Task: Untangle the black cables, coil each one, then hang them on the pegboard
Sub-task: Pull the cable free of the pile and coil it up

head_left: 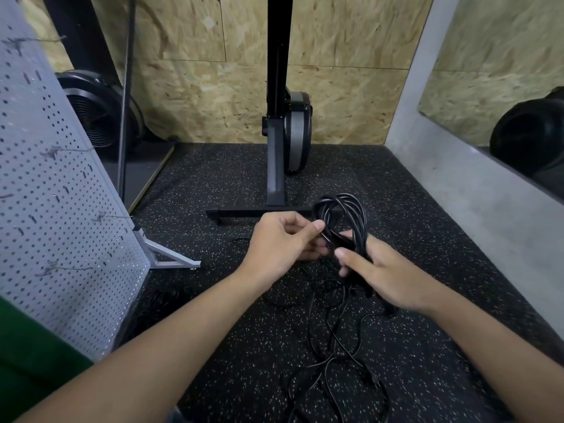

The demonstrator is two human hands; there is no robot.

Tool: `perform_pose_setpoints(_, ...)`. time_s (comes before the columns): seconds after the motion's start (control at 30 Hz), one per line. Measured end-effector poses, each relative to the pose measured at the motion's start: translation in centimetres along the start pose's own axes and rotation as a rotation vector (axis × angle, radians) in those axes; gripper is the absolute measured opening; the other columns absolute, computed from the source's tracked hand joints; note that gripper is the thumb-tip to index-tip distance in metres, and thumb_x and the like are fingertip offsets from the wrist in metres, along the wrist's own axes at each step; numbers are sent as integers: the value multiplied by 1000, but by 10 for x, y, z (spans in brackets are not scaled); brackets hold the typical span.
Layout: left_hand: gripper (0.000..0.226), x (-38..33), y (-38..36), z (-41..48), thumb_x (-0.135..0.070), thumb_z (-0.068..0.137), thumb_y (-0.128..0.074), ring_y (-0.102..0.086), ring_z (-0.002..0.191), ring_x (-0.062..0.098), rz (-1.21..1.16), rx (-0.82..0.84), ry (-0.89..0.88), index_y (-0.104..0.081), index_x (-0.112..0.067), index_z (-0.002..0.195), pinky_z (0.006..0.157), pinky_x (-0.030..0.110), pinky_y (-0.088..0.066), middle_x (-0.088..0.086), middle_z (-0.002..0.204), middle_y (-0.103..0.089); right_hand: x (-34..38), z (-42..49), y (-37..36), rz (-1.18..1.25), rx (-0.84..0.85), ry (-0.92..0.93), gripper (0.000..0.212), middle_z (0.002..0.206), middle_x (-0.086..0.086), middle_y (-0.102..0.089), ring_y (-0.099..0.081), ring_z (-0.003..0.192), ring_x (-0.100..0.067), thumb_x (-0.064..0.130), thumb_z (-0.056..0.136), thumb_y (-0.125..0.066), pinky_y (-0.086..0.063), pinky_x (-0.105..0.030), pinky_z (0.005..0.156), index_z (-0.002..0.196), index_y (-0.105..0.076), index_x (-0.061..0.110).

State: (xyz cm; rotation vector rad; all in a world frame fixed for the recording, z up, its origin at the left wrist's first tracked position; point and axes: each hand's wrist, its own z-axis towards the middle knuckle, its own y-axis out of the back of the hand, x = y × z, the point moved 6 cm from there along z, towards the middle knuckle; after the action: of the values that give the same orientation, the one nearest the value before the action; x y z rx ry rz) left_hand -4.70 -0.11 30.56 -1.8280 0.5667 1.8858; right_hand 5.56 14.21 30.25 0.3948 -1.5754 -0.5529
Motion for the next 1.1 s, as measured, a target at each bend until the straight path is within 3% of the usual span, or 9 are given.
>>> perform_pose_setpoints(0.13, 27, 1, 2, 4, -30, 102, -66, -78, 76, 32, 122, 39, -72, -64, -4, 97, 64, 39, -62, 16, 82, -77, -2, 4, 5, 159, -64, 17, 12, 85, 15, -61, -62, 85, -10, 28, 108, -53, -57, -49, 95, 108, -65, 25)
perform_pose_setpoints(0.23, 21, 30, -8, 9, -30, 109, -51, -73, 107, 17, 227, 253, 6, -63, -19, 122, 95, 45, -59, 2, 112, -78, -2, 5, 5, 667, -75, -93, 27, 83, -1, -54, -55, 75, -16, 21, 106, -55, -56, -40, 81, 126, -63, 5)
perform_pose_setpoints(0.33, 37, 67, -32, -2, -19, 99, -60, -52, 134, 3, 562, 571, -9, -60, -40, 129, 115, 36, -40, -17, 142, -59, 12, 3, 5, 936, -31, -95, 36, 80, -2, -51, -51, 69, -16, 23, 101, -56, -51, -36, 72, 129, -61, 0)
perform_pose_setpoints(0.47, 23, 89, -50, -7, -22, 105, -61, -60, 126, 6, 710, 619, -150, -68, -23, 126, 113, 35, -45, -8, 132, -68, 15, 2, 8, 1000, -22, -94, 36, 79, -1, -50, -49, 67, -15, 24, 98, -57, -48, -34, 69, 127, -61, 2)
perform_pose_setpoints(0.57, 22, 86, -36, 5, -34, 106, -60, -65, 88, -8, 760, 556, -85, -74, -19, 114, 84, 25, -53, -12, 96, -73, 0, 4, 21, 872, -147, -121, 29, 77, 0, -52, -52, 67, -16, 22, 103, -56, -49, -36, 69, 124, -63, 4)
perform_pose_setpoints(0.67, 27, 80, -25, 10, -40, 106, -59, -52, 56, -3, 879, 546, -54, -75, -18, 103, 57, 19, -39, -15, 73, -60, -20, 2, 45, 212, -370, -149, 16, 77, 1, -59, -69, 70, -28, 28, 108, -53, -53, -37, 71, 102, -63, 18)
perform_pose_setpoints(0.8, 29, 43, -35, 5, -40, 106, -57, -61, 64, 17, 937, 476, -217, -68, -17, 91, 61, 34, -52, -4, 76, -66, -46, 3, 55, -73, -401, -260, 23, 70, 0, -63, -74, 79, -31, 36, 107, -51, -57, -45, 76, 86, -56, 27)
perform_pose_setpoints(0.93, 20, -48, -44, -13, -33, 100, -67, -60, 61, 9, 903, 263, -655, -73, -19, 88, 59, 28, -51, -8, 70, -65, -16, 5, 54, -87, -390, -113, 20, 81, 6, -67, -67, 81, -18, 39, 106, -51, -50, -38, 75, 91, -62, 30)
perform_pose_setpoints(1.1, 20, -72, -24, -18, -26, 86, -87, -63, 76, 5, 692, 116, -759, -73, -13, 92, 68, 12, -44, -8, 84, -70, 21, -8, 36, -102, -203, -111, 52, 119, 18, -68, -63, 107, -2, 73, 97, -34, -45, -31, 90, 131, -61, 44)
